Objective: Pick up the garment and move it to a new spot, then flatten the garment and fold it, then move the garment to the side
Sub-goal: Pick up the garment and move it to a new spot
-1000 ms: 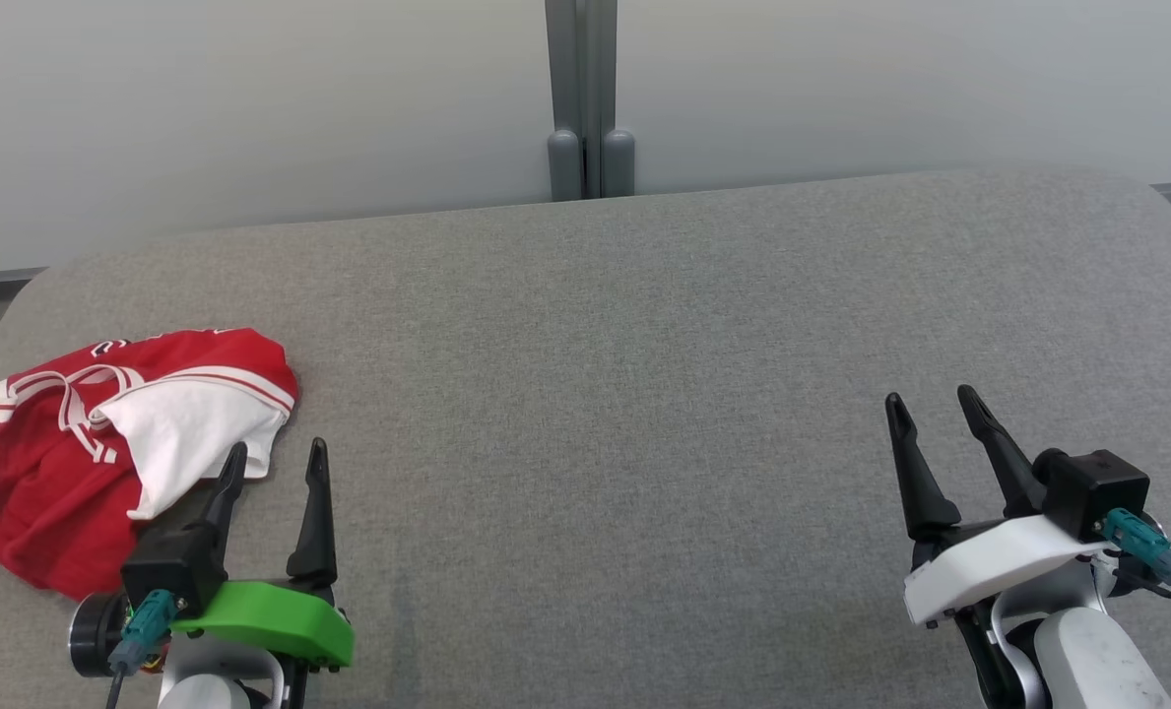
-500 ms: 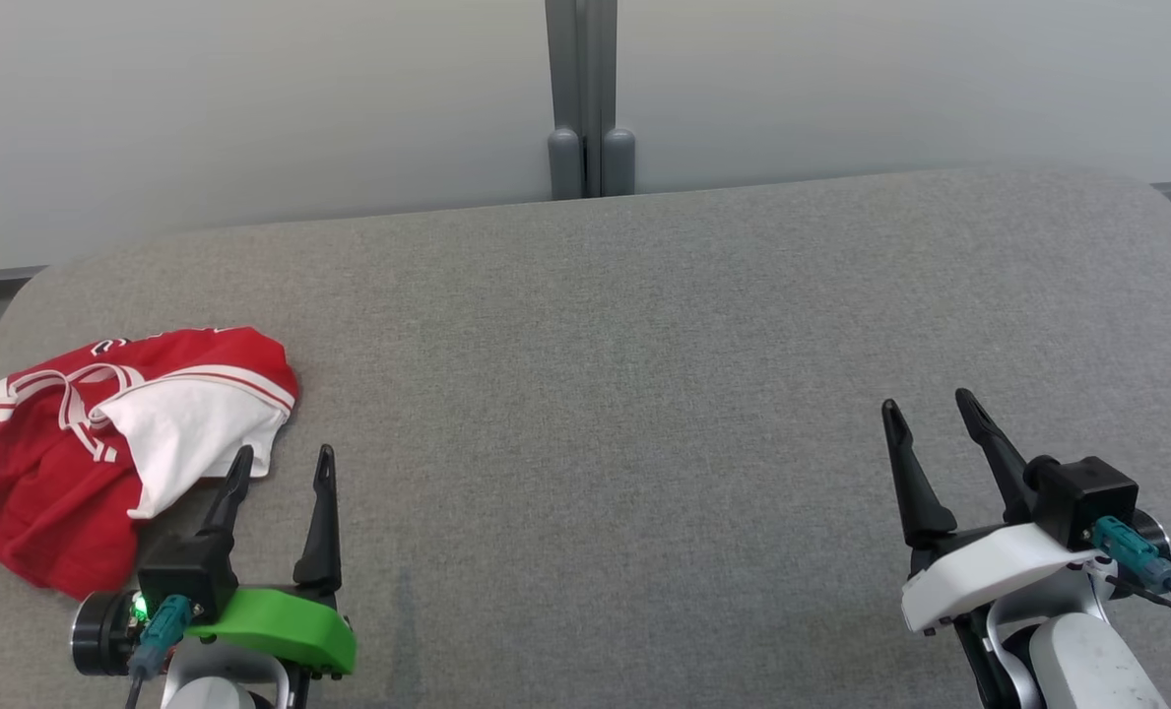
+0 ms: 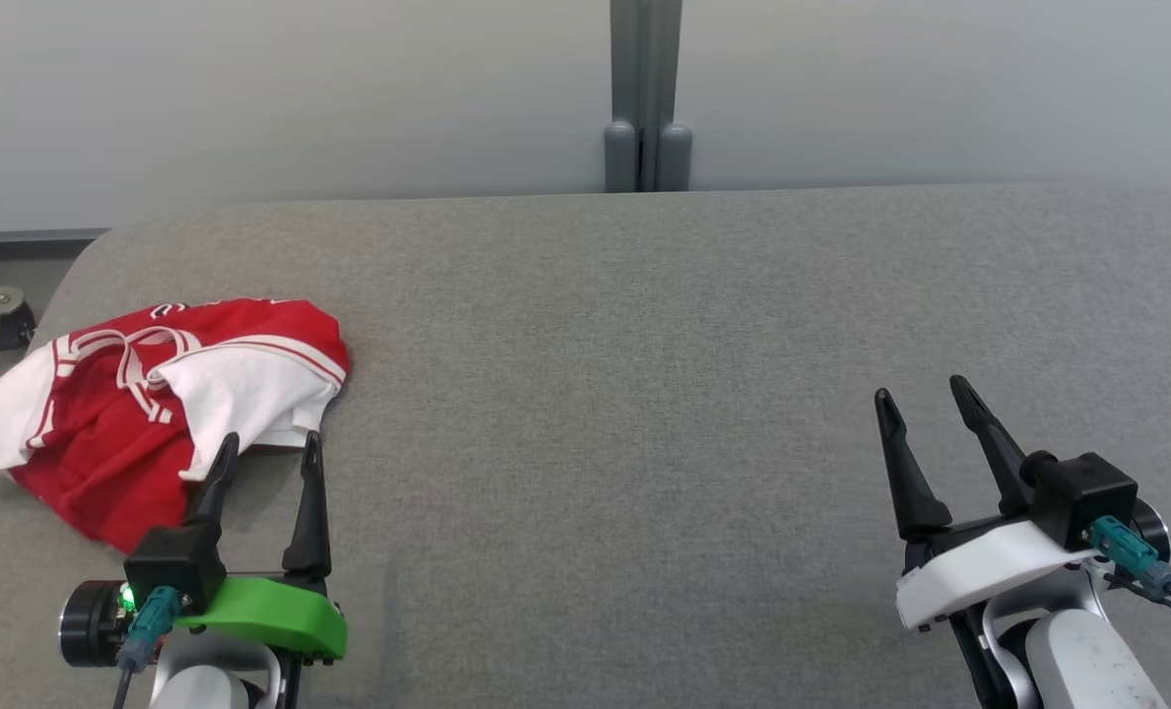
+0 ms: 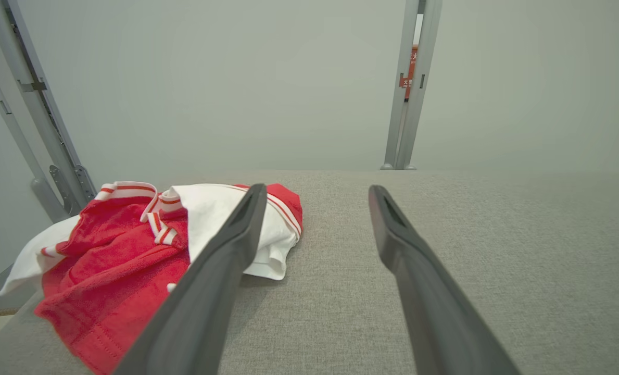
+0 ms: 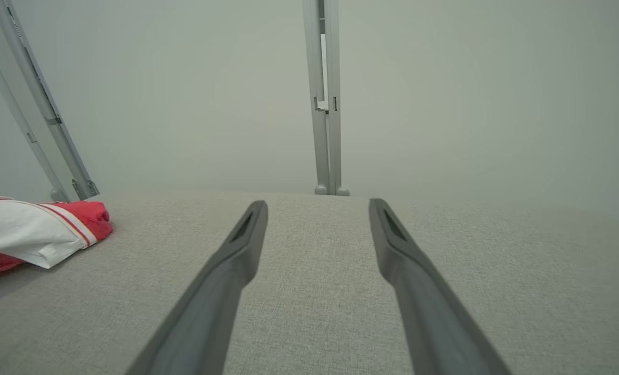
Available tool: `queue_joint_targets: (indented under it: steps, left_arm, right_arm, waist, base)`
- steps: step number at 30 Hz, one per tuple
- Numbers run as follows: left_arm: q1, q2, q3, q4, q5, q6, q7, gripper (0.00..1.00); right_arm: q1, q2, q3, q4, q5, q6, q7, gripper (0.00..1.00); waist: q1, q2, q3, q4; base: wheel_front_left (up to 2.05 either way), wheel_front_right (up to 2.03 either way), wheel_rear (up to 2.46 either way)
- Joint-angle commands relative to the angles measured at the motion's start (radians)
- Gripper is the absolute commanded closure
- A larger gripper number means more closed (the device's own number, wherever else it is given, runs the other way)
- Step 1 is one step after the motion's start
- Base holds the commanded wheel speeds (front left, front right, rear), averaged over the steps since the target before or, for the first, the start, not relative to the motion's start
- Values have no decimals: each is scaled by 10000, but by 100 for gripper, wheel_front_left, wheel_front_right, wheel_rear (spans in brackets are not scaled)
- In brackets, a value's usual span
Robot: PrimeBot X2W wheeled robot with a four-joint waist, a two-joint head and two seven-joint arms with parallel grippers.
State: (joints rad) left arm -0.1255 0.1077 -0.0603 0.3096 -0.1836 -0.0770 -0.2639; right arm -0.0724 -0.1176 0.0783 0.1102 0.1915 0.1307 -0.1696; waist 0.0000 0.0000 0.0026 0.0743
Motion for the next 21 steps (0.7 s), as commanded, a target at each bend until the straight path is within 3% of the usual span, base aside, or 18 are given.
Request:
queue_joint_targets:
  steps: [1,12,21]
  left_arm:
    - [-137,54,79,-11,-60,48,-9,0]
    - [57,101,462,-178,-271,231,-9,0]
    - [234,29,624,-271,-310,316,-9,0]
  right_arm:
    - [-41,-22,46,-83,49,2,-33,0]
    - [-159,2,497,-349,238,1,110,0]
    - [-254,-2,547,-377,264,1,160,0]
  waist:
    - [0,0,62,508]
    - [0,0,262,2219]
    - [0,0,337,2881]
  base:
    - [0,0,0]
    - [0,0,0]
    - [0,0,0]
